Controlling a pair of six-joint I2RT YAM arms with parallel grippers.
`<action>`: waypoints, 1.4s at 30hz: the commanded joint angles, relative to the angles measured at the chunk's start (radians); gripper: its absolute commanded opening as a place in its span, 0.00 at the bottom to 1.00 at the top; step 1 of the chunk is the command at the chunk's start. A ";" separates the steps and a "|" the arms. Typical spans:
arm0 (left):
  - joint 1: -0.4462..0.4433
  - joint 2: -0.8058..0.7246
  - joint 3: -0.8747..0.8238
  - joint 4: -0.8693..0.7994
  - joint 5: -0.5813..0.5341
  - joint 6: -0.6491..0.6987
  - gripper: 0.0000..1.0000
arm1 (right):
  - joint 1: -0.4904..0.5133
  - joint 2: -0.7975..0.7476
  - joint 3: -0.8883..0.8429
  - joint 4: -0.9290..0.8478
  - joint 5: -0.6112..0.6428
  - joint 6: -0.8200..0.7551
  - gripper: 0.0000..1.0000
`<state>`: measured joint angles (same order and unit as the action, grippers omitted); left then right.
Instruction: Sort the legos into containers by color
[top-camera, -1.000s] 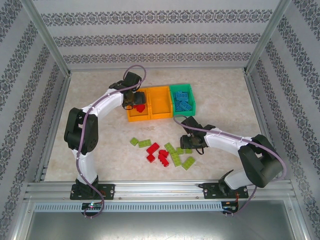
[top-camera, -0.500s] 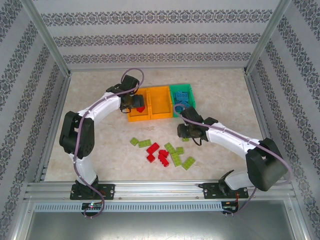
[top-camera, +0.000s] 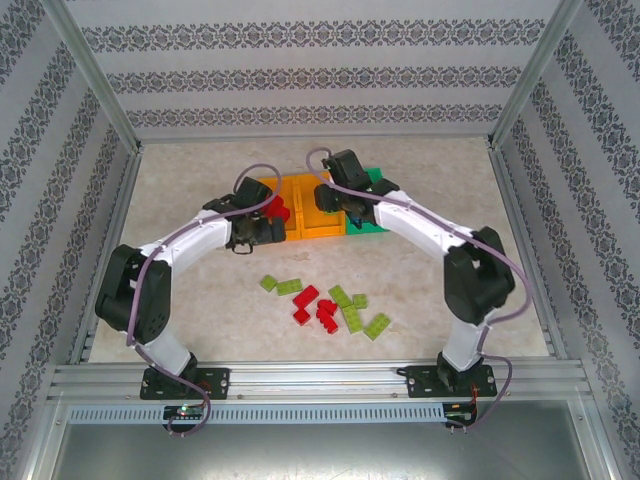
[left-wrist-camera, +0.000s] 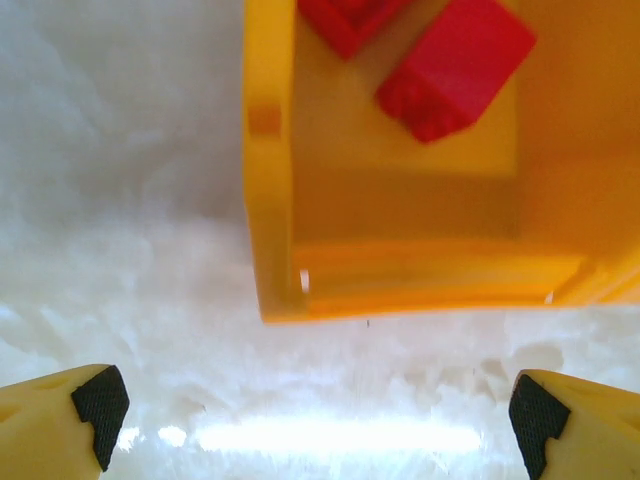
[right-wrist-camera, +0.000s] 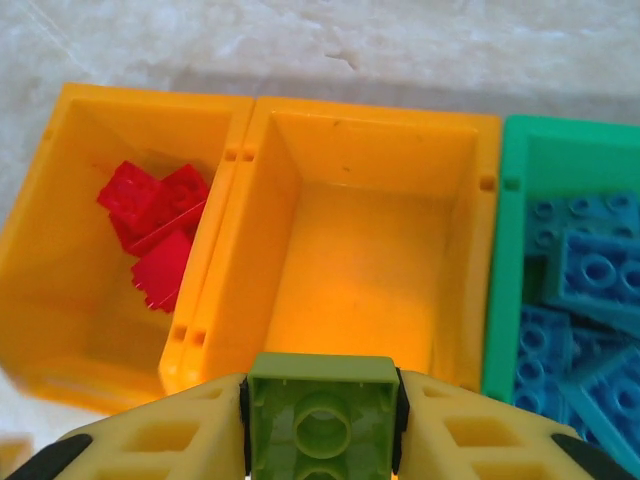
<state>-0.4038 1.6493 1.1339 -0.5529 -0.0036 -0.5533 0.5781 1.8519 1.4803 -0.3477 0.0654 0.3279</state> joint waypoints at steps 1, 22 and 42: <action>-0.038 -0.039 -0.051 -0.027 0.012 -0.084 1.00 | -0.015 0.101 0.104 -0.025 0.004 -0.055 0.38; -0.113 -0.030 -0.159 -0.048 0.105 -0.291 0.97 | -0.037 0.225 0.198 -0.033 -0.060 -0.011 0.69; -0.113 -0.058 -0.195 -0.060 0.185 -0.564 0.81 | -0.056 0.015 -0.056 0.134 0.005 0.042 0.91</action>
<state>-0.5049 1.5776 0.9127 -0.5694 0.1619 -1.0657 0.5381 1.9041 1.4479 -0.2409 0.0486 0.3454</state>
